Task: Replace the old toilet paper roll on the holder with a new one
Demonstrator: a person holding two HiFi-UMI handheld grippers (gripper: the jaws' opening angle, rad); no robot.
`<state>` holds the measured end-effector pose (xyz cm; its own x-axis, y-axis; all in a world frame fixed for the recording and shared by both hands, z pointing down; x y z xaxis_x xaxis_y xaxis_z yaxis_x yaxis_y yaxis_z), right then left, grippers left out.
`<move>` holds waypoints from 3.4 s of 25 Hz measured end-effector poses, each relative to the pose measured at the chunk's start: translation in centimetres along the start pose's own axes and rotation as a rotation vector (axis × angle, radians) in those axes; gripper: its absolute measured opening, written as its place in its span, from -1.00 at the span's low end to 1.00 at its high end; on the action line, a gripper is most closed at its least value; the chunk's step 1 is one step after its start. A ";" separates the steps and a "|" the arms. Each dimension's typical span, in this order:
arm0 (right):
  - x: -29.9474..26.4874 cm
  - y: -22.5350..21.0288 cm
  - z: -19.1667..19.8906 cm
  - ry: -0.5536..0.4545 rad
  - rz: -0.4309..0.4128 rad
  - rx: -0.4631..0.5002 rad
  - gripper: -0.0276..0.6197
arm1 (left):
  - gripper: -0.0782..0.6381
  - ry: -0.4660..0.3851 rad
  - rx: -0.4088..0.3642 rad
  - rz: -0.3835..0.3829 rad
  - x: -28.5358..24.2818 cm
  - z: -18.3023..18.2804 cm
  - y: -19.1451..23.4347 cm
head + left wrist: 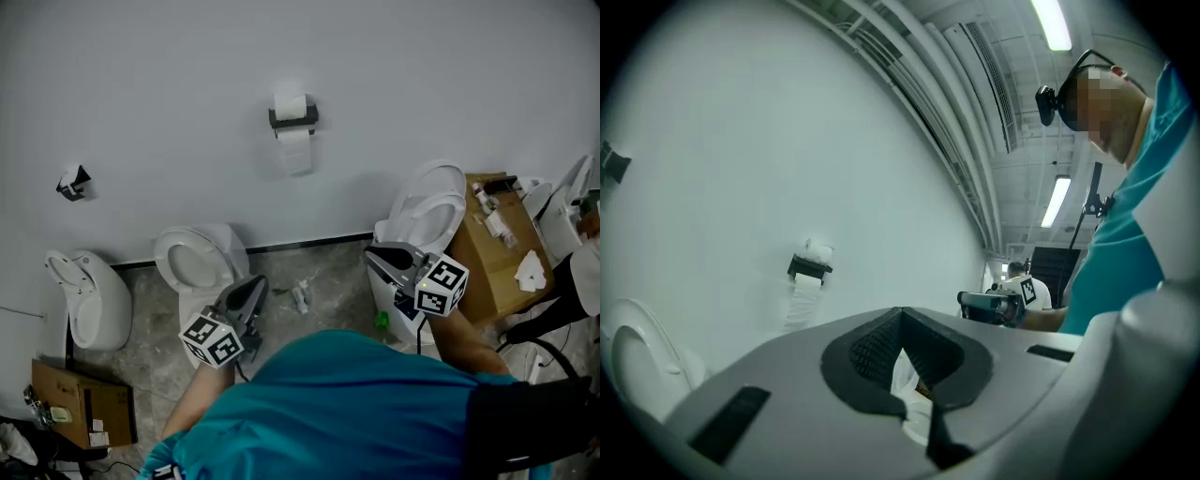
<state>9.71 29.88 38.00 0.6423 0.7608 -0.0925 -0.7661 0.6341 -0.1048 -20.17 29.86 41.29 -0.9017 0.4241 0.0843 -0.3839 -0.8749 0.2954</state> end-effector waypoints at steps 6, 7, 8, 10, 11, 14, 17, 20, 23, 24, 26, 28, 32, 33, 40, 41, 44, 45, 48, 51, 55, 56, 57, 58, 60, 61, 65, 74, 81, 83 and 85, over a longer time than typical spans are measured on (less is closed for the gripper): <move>1.7 -2.4 -0.3 -0.011 -0.003 -0.017 -0.91 | -0.76 -0.008 -0.010 -0.004 -2.7 0.5 -1.0; 2.0 -2.7 -0.4 -0.011 -0.008 -0.012 -0.91 | -0.76 -0.009 -0.008 -0.006 -3.2 0.6 -1.2; 2.5 -3.1 -0.5 -0.009 -0.012 -0.010 -0.91 | -0.76 -0.008 -0.005 -0.007 -3.7 0.8 -1.4; 3.5 -4.1 -0.4 -0.005 -0.015 -0.011 -0.91 | -0.76 -0.005 0.000 -0.006 -5.1 1.2 -2.2; 4.0 -4.7 -0.3 -0.004 -0.015 -0.011 -0.91 | -0.76 -0.005 0.000 -0.001 -5.8 1.5 -2.5; 4.7 -6.2 -0.1 -0.005 -0.015 -0.014 -0.91 | -0.76 0.004 0.002 0.010 -7.6 2.2 -3.0; 4.6 -7.2 0.5 0.003 -0.007 -0.030 -0.91 | -0.76 0.018 0.016 0.009 -8.3 2.5 -2.6; 3.2 -7.9 0.8 0.016 -0.005 -0.036 -0.91 | -0.76 0.016 0.022 0.004 -8.2 2.4 -1.0; 0.3 -8.1 0.7 0.021 -0.008 -0.034 -0.91 | -0.76 0.006 0.034 0.009 -8.0 2.1 1.9; -0.7 -8.1 0.6 0.024 -0.006 -0.032 -0.91 | -0.76 0.005 0.038 0.016 -7.9 1.9 2.9; -3.1 -8.1 0.4 0.028 0.000 -0.022 -0.91 | -0.76 0.008 0.037 0.037 -7.6 1.4 5.2; -6.0 -8.1 -0.1 0.024 0.010 -0.015 -0.91 | -0.76 0.020 0.028 0.055 -7.3 0.6 8.1; -12.1 -8.3 -1.6 0.012 0.036 -0.015 -0.91 | -0.76 0.040 0.013 0.095 -6.8 -2.0 14.5; -13.5 -8.6 -2.1 0.006 0.046 -0.014 -0.91 | -0.76 0.039 0.011 0.106 -6.8 -2.9 16.2; -22.6 -9.8 -4.3 -0.022 0.110 -0.016 -0.91 | -0.76 0.056 -0.005 0.161 -6.6 -7.1 25.6; -23.5 -10.0 -4.3 -0.021 0.118 -0.016 -0.91 | -0.76 0.058 -0.006 0.169 -6.6 -7.3 26.6; -25.4 -11.0 -4.1 -0.011 0.135 -0.025 -0.91 | -0.76 0.064 0.006 0.182 -7.1 -7.7 29.1; -25.9 -11.5 -4.1 -0.004 0.139 -0.027 -0.91 | -0.76 0.064 0.013 0.183 -7.4 -7.7 29.8; -27.0 -13.0 -3.9 0.014 0.139 -0.040 -0.91 | -0.76 0.062 0.029 0.181 -8.5 -7.7 31.3; -27.9 -15.2 -3.8 0.015 0.123 -0.055 -0.91 | -0.76 0.067 0.035 0.163 -10.0 -7.6 32.2; -28.6 -19.1 -4.1 -0.009 0.054 -0.087 -0.91 | -0.76 0.071 0.024 0.111 -13.0 -7.1 32.6; -28.8 -20.4 -4.1 -0.009 0.032 -0.088 -0.91 | -0.76 0.070 0.018 0.090 -13.9 -7.0 32.6; -28.8 -21.7 -4.0 0.000 0.012 -0.079 -0.91 | -0.76 0.067 0.014 0.065 -14.8 -7.0 32.6; -28.9 -23.1 -3.9 0.010 -0.008 -0.069 -0.91 | -0.76 0.062 0.013 0.036 -15.8 -7.0 32.5; -29.2 -25.6 -4.1 0.022 -0.057 -0.055 -0.91 | -0.76 0.042 0.018 -0.019 -17.6 -7.1 32.4; -29.4 -26.8 -4.4 0.023 -0.081 -0.050 -0.91 | -0.76 0.029 0.021 -0.040 -18.5 -7.1 32.5; -29.9 -31.1 -5.0 0.024 -0.149 -0.046 -0.91 | -0.76 0.008 0.008 -0.101 -22.2 -6.8 32.6; -31.9 -32.8 -3.5 0.063 -0.155 -0.044 -0.90 | -0.76 0.052 -0.014 -0.098 -23.8 -7.0 34.7; -36.0 -31.8 -1.0 0.162 -0.116 0.061 -0.79 | -0.76 0.077 0.010 -0.031 -21.2 -7.2 37.4; -37.6 -32.6 -0.3 0.185 -0.112 0.033 -0.56 | -0.76 0.079 0.014 -0.024 -20.7 -7.2 37.9; -39.0 -33.5 0.4 0.210 -0.118 -0.012 -0.37 | -0.76 0.084 0.022 -0.025 -20.3 -7.0 38.1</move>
<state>10.33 -20.96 45.49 0.7190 0.6350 -0.2824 -0.6856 0.7146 -0.1387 -17.91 -13.70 44.18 -0.9059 0.4236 -0.0026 -0.4024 -0.8586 0.3177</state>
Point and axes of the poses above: the fingertips, and each gripper's own axes: x backward along the fingers, y to its left, z out of its underside, the point moved 6 cm from there along x, backward along the fingers, and after that the axes turned 13 degrees about z, right-handed, at the moved point
